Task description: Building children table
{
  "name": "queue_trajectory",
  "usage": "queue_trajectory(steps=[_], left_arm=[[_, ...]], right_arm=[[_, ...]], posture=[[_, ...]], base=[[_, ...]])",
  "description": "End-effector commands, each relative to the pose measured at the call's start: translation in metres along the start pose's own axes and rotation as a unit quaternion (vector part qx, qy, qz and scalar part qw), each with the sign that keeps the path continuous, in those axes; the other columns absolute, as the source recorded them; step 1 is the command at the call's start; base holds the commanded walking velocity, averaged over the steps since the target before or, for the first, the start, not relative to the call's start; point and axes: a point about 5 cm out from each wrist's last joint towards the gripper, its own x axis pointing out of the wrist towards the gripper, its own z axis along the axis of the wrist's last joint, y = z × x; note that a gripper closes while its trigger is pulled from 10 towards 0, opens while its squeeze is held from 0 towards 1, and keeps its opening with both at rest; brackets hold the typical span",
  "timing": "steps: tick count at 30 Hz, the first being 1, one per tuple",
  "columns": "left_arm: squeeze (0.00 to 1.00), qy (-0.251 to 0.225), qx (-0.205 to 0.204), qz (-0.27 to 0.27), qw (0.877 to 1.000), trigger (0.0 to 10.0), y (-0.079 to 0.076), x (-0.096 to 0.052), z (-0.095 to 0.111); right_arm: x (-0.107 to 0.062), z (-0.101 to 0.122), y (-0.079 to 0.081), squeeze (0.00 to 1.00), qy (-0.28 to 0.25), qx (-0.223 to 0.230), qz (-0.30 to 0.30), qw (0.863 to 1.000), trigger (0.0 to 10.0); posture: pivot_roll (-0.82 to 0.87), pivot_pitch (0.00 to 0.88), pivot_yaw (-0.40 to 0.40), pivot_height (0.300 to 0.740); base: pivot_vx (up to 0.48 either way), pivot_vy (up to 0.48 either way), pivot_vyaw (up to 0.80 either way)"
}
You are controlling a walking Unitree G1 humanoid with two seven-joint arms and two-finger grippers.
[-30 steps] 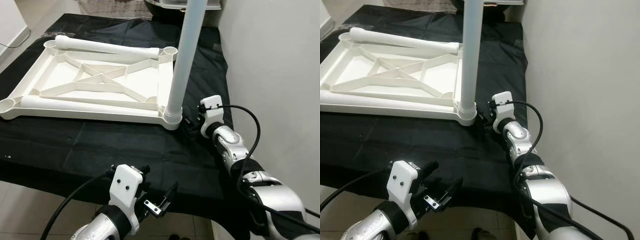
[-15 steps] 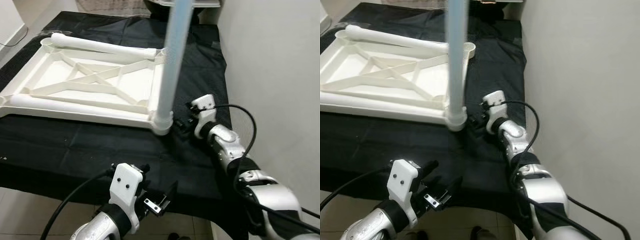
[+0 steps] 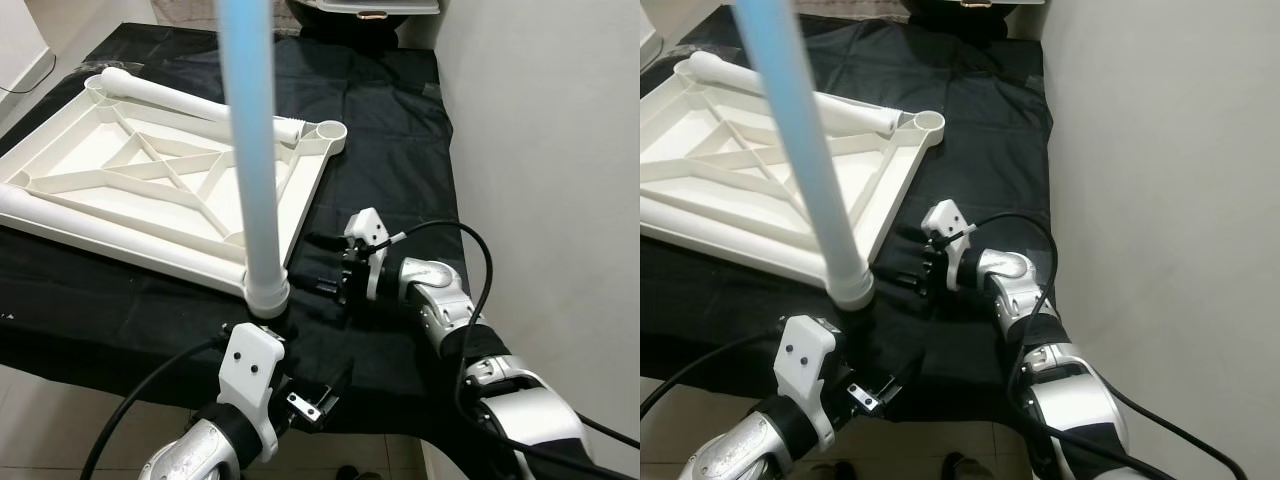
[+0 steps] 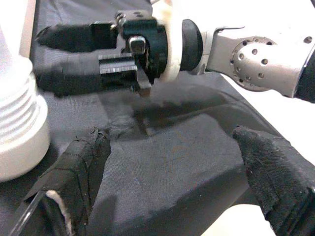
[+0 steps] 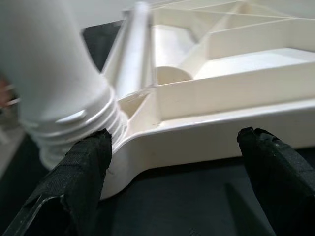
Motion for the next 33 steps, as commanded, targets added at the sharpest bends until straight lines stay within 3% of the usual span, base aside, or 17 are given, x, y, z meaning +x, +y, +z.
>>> queue_trajectory(steps=[1,6,7,9,11,12,15,16,18,19,21,25,27,33], left_arm=[[0.0,0.015,-0.002,0.003,1.0,10.0,0.001,-0.001,-0.007],[0.0,0.014,0.002,0.006,1.0,10.0,0.004,0.001,-0.008],[0.0,0.014,0.002,0.006,1.0,10.0,0.004,0.001,-0.008],[0.0,0.013,0.005,0.008,1.0,10.0,0.005,0.002,-0.009],[0.0,0.013,0.005,0.008,1.0,10.0,0.005,0.002,-0.009],[0.0,0.014,0.011,0.008,1.0,10.0,0.007,0.004,-0.01],[0.0,0.015,0.018,0.006,1.0,10.0,0.007,0.005,-0.011],[0.0,0.017,0.027,0.004,0.999,10.0,0.008,0.005,-0.013],[0.0,0.017,0.027,0.004,0.999,10.0,0.008,0.005,-0.013],[0.0,0.023,0.043,0.01,0.999,10.0,0.011,0.005,-0.017],[0.0,0.023,0.043,0.01,0.999,10.0,0.011,0.005,-0.017],[0.0,0.035,0.059,0.053,0.996,10.0,0.024,0.004,-0.028],[0.0,0.039,0.061,0.075,0.994,10.0,0.028,0.003,-0.032],[0.0,0.043,0.067,0.099,0.992,10.0,0.034,0.001,-0.036]], right_arm=[[0.003,-0.005,0.004,0.0,0.01,-0.002,0.009,1.0,10.0],[-0.008,-0.004,-0.018,0.0,0.03,-0.014,-0.111,0.993,10.0],[-0.008,-0.004,-0.018,0.0,0.03,-0.014,-0.111,0.993,10.0],[-0.023,-0.005,-0.031,0.0,0.038,0.005,-0.166,0.985,10.0],[-0.023,-0.005,-0.031,0.0,0.038,0.005,-0.166,0.985,10.0],[-0.035,-0.006,-0.036,0.0,0.043,0.015,-0.185,0.982,10.0],[-0.046,-0.008,-0.039,0.0,0.047,0.02,-0.195,0.979,10.0],[-0.061,-0.01,-0.043,0.0,0.051,0.029,-0.209,0.976,10.0],[-0.061,-0.01,-0.043,0.0,0.051,0.029,-0.209,0.976,10.0],[-0.086,-0.015,-0.047,0.0,0.04,0.049,-0.249,0.966,10.0],[-0.086,-0.015,-0.047,0.0,0.04,0.049,-0.249,0.966,10.0],[-0.11,-0.023,-0.047,0.0,-0.003,0.066,-0.34,0.938,10.0],[-0.114,-0.025,-0.044,0.0,-0.017,0.069,-0.347,0.935,10.0],[-0.121,-0.026,-0.029,0.0,-0.03,0.073,-0.316,0.945,10.0]], posture=[[0.25,0.237,-0.088,0.74],[0.25,0.214,-0.092,0.74],[0.25,0.214,-0.092,0.74],[0.25,0.204,-0.092,0.74],[0.25,0.204,-0.092,0.74],[0.24,0.18,-0.095,0.74],[0.25,0.16,-0.094,0.74],[0.24,0.144,-0.093,0.74],[0.24,0.144,-0.093,0.74],[0.24,0.101,-0.092,0.74],[0.24,0.101,-0.092,0.74],[0.23,0.048,-0.087,0.74],[0.23,0.039,-0.087,0.74],[0.22,0.001,-0.087,0.74]], base=[[0.0,0.0,0.0],[0.0,0.0,0.0],[0.0,0.0,0.0],[0.0,0.0,0.0],[0.0,0.0,0.0],[0.0,0.0,0.0],[0.0,0.0,0.0],[0.0,0.0,0.0],[0.0,0.0,0.0],[0.0,0.0,0.0],[0.0,0.0,0.0],[0.0,0.0,0.0],[0.0,0.0,0.0],[0.0,0.0,0.0]])
